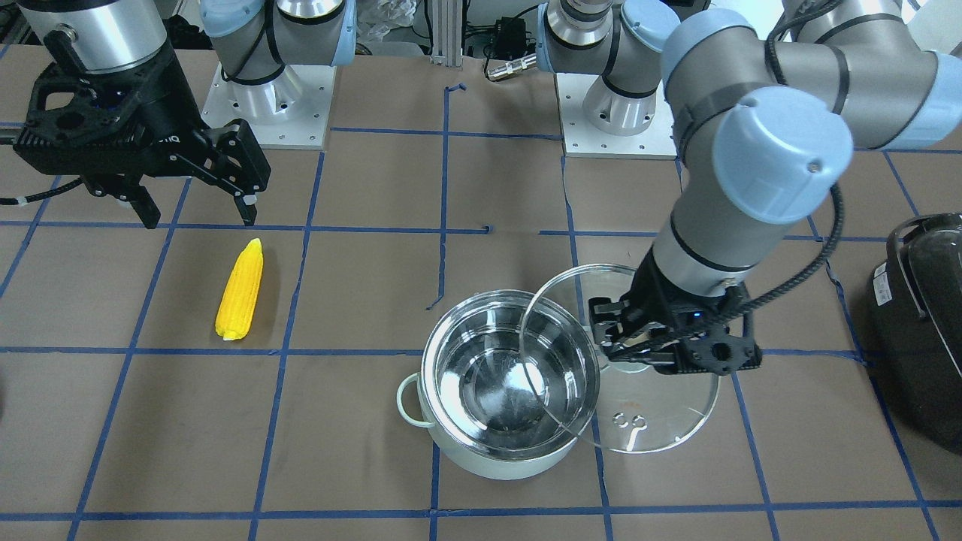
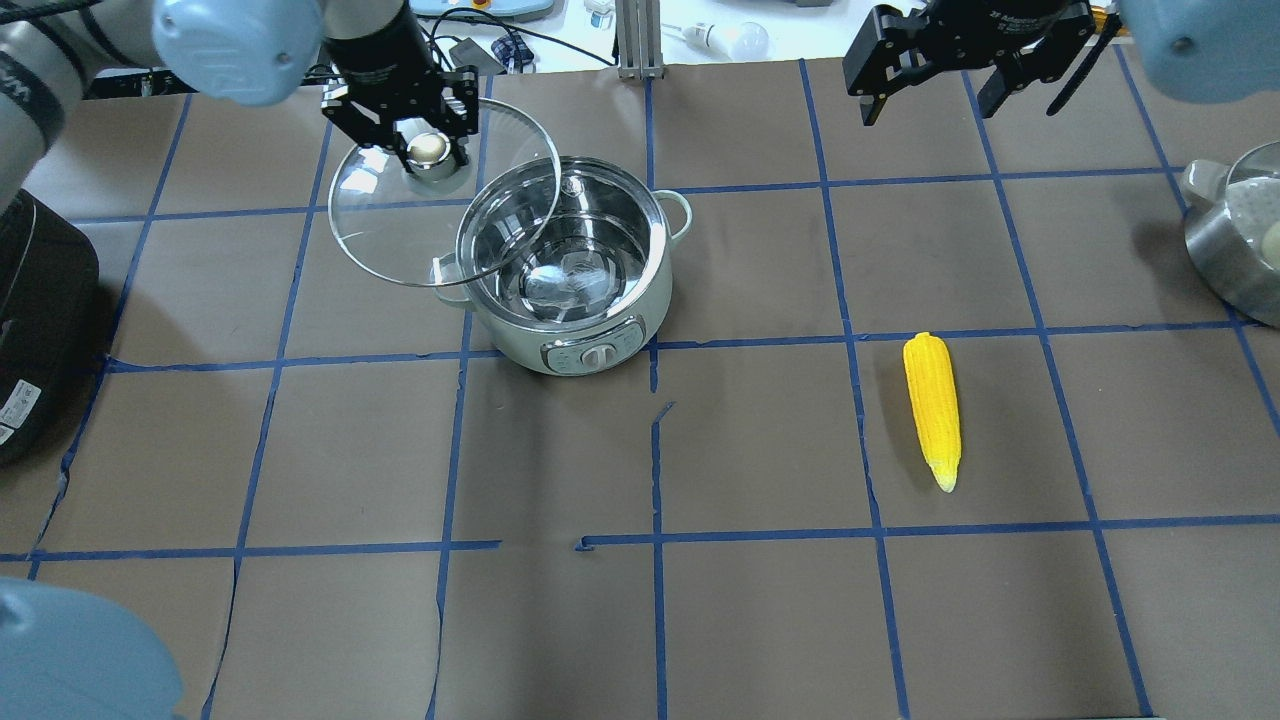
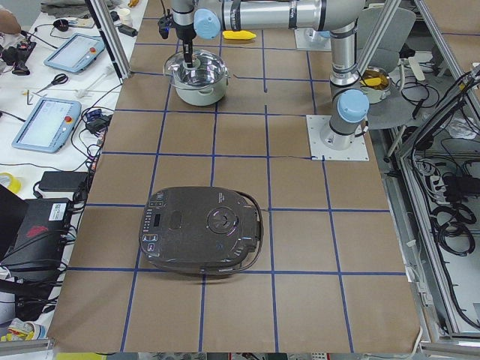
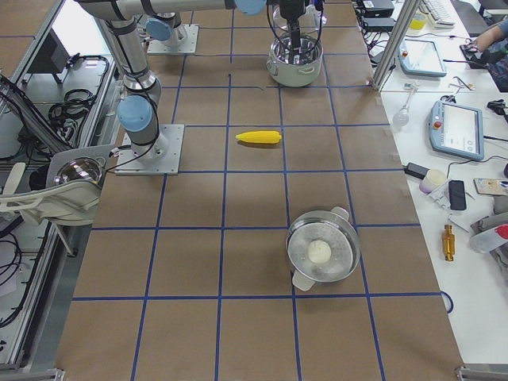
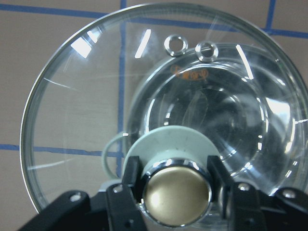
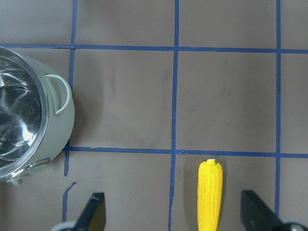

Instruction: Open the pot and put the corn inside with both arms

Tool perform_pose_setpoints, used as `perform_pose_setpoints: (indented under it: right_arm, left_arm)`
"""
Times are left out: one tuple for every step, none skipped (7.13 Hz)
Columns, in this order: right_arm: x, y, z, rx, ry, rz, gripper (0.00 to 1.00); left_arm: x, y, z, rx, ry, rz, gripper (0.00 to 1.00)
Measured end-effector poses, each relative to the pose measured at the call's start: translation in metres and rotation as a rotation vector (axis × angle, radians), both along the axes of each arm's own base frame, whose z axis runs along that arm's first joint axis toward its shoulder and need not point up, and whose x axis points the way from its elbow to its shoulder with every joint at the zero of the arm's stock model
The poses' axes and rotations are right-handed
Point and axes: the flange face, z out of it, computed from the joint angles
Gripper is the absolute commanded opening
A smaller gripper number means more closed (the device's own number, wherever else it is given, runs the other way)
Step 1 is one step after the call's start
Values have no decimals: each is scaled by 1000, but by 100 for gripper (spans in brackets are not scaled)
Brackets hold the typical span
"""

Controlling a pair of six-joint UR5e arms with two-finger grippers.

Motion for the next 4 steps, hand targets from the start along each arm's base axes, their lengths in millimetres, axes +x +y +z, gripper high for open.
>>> perform_pose_setpoints:
  right_arm:
    - [0,0,0,0,0,0,100]
    - [0,0,0,0,0,0,100]
    - [0,0,0,1,0,0,100]
    - [0,0,-1,2,0,-1,100]
  left_arm:
    - [53,4,-13,33,-1,-5,38]
    - [105,10,-35,65,9,-2,38]
    - [147,17,-61,77,25,-1,38]
    - [181,23,-88,66,37,-13,38]
